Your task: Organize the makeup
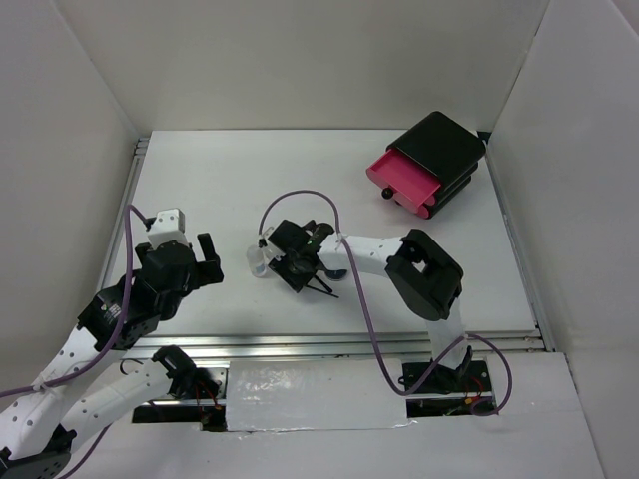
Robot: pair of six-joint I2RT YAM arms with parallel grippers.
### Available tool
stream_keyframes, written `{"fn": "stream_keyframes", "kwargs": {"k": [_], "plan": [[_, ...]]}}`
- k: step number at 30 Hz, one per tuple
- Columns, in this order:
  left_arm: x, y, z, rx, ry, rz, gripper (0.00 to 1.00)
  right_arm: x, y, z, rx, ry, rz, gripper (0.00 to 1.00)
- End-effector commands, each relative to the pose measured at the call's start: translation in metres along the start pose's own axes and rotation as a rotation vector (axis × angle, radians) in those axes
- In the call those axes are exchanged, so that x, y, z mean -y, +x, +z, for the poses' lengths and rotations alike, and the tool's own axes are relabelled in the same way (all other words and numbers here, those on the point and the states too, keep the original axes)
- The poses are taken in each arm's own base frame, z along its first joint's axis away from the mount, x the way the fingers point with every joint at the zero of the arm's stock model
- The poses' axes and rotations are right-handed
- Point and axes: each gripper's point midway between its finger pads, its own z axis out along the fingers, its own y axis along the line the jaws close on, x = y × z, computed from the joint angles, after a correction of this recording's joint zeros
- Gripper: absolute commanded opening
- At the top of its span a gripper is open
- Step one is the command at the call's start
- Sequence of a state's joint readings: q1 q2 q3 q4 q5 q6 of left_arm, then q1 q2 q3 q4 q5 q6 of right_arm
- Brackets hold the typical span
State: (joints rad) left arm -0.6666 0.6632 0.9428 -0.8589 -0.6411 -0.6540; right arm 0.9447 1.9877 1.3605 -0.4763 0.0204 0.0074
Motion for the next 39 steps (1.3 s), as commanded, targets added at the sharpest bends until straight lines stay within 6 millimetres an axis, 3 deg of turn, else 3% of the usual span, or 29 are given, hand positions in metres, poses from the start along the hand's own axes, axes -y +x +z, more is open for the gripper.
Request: {"fn": "stream_keyframes", "kwargs": {"k": [1,7,16,21,29,32,34,35,37,39], "plan": [[0.007,-0.014,-0.004,0.045,0.039,-0.014,0.99,-0.008,0.001,0.001,-0.019,-0.038,0.029,0.46],[0.007,-0.014,-0.005,0.047,0.041,-0.016,0.99,-0.013,0.016,0.005,-0.053,-0.058,0.045,0.28],[0.007,-0.014,-0.005,0.046,0.040,-0.016,0.99,-0.034,0.014,-0.012,-0.019,-0.101,0.035,0.08],[0.007,-0.014,-0.005,0.047,0.041,-0.017,0.99,-0.050,-0.010,-0.045,0.089,-0.169,0.039,0.05],[0.007,-0.014,-0.005,0.048,0.042,-0.017,0.99,-0.051,-0.048,-0.116,0.267,-0.195,0.019,0.04],[0.006,-0.014,-0.005,0.050,0.043,-0.018,0.99,-0.025,-0.065,-0.153,0.383,-0.097,0.051,0.03],[0.006,-0.015,-0.006,0.054,0.045,-0.021,0.99,0.020,-0.076,-0.172,0.445,0.036,0.121,0.01],[0.006,-0.015,-0.006,0.052,0.045,-0.020,1.00,0.042,-0.088,-0.195,0.510,0.103,0.176,0.00],[0.007,-0.015,-0.006,0.053,0.048,-0.022,0.99,0.116,-0.092,-0.226,0.575,0.312,0.324,0.00],[0.006,-0.015,-0.007,0.056,0.048,-0.022,1.00,0.162,-0.099,-0.262,0.641,0.417,0.432,0.00]]}}
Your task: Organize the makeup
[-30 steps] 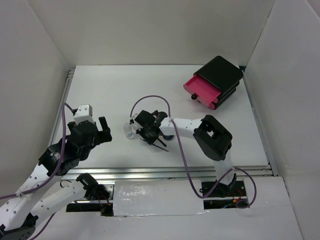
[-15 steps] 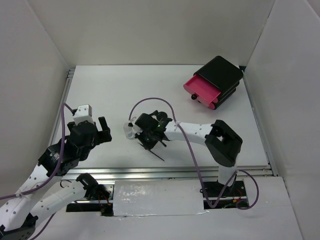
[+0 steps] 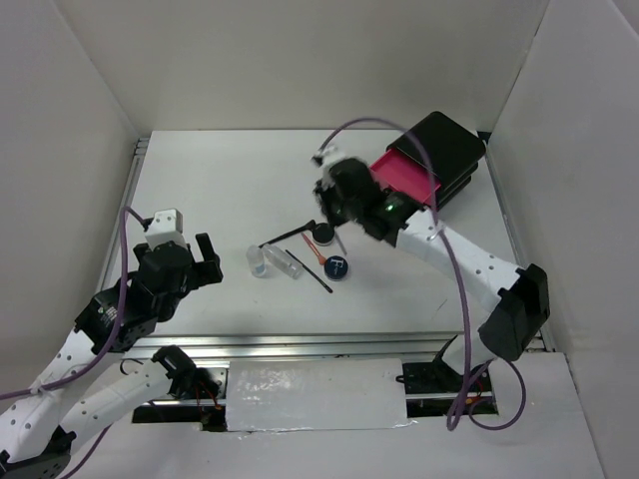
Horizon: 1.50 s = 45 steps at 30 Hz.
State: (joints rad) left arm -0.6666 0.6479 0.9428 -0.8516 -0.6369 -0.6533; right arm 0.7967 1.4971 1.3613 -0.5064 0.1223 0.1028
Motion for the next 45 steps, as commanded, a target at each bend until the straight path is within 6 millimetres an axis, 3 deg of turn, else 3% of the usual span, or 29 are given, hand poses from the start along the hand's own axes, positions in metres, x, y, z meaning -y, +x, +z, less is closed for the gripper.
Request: {"fn": "stream_keyframes", "kwargs": {"k": [1,3,4,7,11,15,19,23,33,40,45], "plan": [[0.006,-0.013,-0.004,0.042,0.036,-0.010,0.99,0.120,-0.084,-0.054,0.237,0.355,0.170,0.00],[0.006,-0.013,-0.004,0.043,0.036,-0.011,1.00,0.155,-0.096,-0.059,0.251,0.450,0.183,0.00],[0.006,-0.013,-0.005,0.044,0.037,-0.012,0.99,0.184,-0.102,-0.062,0.245,0.515,0.195,0.00],[0.006,-0.013,-0.005,0.046,0.040,-0.011,0.99,0.232,-0.110,-0.066,0.261,0.640,0.209,0.00],[0.008,-0.013,-0.004,0.043,0.050,-0.005,0.99,0.268,-0.116,-0.066,0.298,0.695,0.218,0.00],[0.012,-0.010,-0.002,0.028,0.056,0.012,0.99,0.288,-0.117,-0.055,0.276,0.733,0.180,0.00],[0.015,-0.008,0.000,0.018,0.063,0.023,0.99,0.301,-0.111,-0.042,0.269,0.758,0.156,0.00],[0.015,-0.008,0.001,0.017,0.066,0.025,0.99,0.301,-0.097,-0.028,0.251,0.722,0.168,0.00],[0.018,-0.008,0.000,0.016,0.083,0.030,0.99,0.296,-0.040,-0.012,0.241,0.713,0.203,0.00],[0.016,-0.010,-0.002,0.028,0.083,0.020,0.99,0.295,-0.050,-0.018,0.243,0.691,0.214,0.00],[0.016,-0.010,-0.002,0.027,0.079,0.018,0.99,0.286,-0.029,-0.013,0.164,0.660,0.264,0.00]]}}
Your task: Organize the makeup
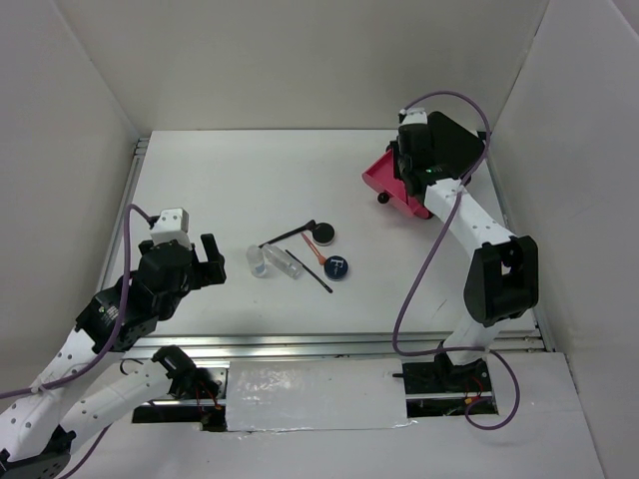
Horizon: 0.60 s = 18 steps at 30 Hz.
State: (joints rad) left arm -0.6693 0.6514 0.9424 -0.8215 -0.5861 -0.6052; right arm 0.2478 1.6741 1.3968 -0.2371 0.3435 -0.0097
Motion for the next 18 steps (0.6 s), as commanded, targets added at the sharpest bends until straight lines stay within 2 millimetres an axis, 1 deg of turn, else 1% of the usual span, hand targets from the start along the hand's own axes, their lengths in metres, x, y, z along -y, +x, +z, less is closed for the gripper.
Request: {"fn": "stream_keyframes", "kwargs": {"k": [1,4,11,13,15,18], "plan": [[0.005,-0.009,-0.001,0.035,0.021,-0.016,0.99,0.005,-0.018,-0.019,0.018,-0.013,0.061,0.00],[0.005,-0.009,-0.002,0.035,0.023,-0.015,0.99,0.003,-0.009,-0.018,-0.011,-0.015,0.056,0.00],[0.004,-0.010,-0.002,0.038,0.023,-0.018,0.99,0.002,0.011,-0.010,-0.076,-0.003,0.041,0.05],[0.004,-0.011,-0.003,0.042,0.023,-0.020,0.99,0.000,0.015,-0.009,-0.085,-0.012,0.042,0.06],[0.004,-0.010,-0.003,0.042,0.023,-0.022,0.99,-0.001,0.014,-0.010,-0.083,-0.019,0.046,0.08],[0.004,-0.010,-0.002,0.037,0.021,-0.017,0.99,-0.001,0.015,-0.012,-0.086,-0.022,0.048,0.18]]}}
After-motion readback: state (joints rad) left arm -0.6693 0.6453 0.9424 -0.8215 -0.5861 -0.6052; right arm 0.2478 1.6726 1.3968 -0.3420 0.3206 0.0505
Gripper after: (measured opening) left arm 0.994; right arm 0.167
